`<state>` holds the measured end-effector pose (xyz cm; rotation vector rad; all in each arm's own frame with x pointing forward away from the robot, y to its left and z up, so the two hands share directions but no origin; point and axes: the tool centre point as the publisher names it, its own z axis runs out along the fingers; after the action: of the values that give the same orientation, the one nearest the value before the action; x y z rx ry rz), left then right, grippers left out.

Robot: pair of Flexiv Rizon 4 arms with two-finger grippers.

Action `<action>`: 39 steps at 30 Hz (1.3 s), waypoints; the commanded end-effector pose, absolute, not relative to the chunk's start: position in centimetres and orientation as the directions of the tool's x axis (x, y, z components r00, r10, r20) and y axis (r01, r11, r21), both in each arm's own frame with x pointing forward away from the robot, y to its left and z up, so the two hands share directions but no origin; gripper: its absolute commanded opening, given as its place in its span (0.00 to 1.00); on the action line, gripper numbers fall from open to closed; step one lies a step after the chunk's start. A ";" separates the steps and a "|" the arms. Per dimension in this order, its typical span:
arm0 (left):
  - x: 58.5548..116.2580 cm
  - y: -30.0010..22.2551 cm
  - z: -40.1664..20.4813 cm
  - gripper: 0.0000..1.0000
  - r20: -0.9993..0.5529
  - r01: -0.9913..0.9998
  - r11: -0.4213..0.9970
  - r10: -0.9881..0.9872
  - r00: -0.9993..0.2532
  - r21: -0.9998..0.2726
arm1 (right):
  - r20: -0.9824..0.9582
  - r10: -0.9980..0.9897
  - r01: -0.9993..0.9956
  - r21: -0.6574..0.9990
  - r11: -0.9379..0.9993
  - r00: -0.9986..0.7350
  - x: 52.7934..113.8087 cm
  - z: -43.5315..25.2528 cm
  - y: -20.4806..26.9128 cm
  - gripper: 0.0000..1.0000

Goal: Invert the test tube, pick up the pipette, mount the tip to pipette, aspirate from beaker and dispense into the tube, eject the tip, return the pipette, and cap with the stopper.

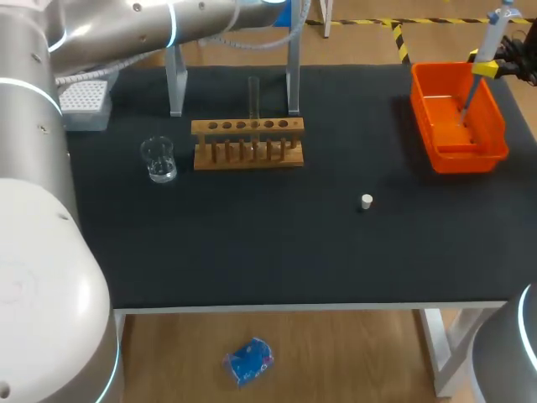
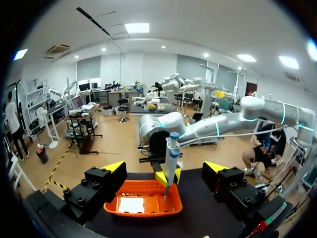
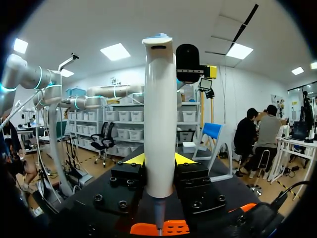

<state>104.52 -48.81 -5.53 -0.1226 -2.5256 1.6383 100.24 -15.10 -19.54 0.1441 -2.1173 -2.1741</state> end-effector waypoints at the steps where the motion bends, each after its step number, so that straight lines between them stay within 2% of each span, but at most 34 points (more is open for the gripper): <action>1: 105.3 -50.4 -5.9 0.65 0.060 -0.003 0.392 0.134 -0.989 -0.920 | 0.004 -0.149 0.008 1.000 -0.026 -0.989 100.6 -19.6 -15.4 0.00; 2: 105.3 -50.6 -5.9 0.56 0.054 0.002 0.379 0.137 -0.989 -0.925 | 0.004 -0.149 0.008 1.000 -0.026 -0.989 100.6 -19.6 -15.4 0.00; 3: 105.4 -50.6 -5.9 0.32 0.055 -0.001 0.377 0.133 -0.990 -0.926 | 0.004 -0.149 0.008 1.000 -0.026 -0.989 100.6 -19.6 -15.4 0.00; 4: 105.3 -50.7 -6.0 0.15 0.055 -0.004 0.375 0.126 -0.990 -0.927 | 0.004 -0.149 0.008 1.000 -0.026 -0.989 100.6 -19.6 -15.4 0.00; 5: 105.3 -50.8 -6.0 0.14 0.052 -0.003 0.371 0.124 -0.991 -0.929 | 0.004 -0.149 0.008 1.000 -0.026 -0.989 100.6 -19.6 -15.4 0.00; 7: 105.1 -50.9 -6.2 0.00 0.054 -0.008 0.363 0.116 -0.992 -0.932 | 0.004 -0.149 0.008 1.000 -0.026 -0.989 100.6 -19.6 -15.4 0.00; 39: 102.3 -54.9 -6.0 0.00 -0.047 0.060 0.092 0.140 -0.989 -0.994 | 0.004 -0.149 0.008 1.000 -0.026 -0.989 100.6 -19.6 -15.4 0.00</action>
<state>102.40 -54.51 -5.66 -0.2082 -2.3106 2.0285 100.24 -15.12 -19.54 0.1442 -2.1173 -2.1740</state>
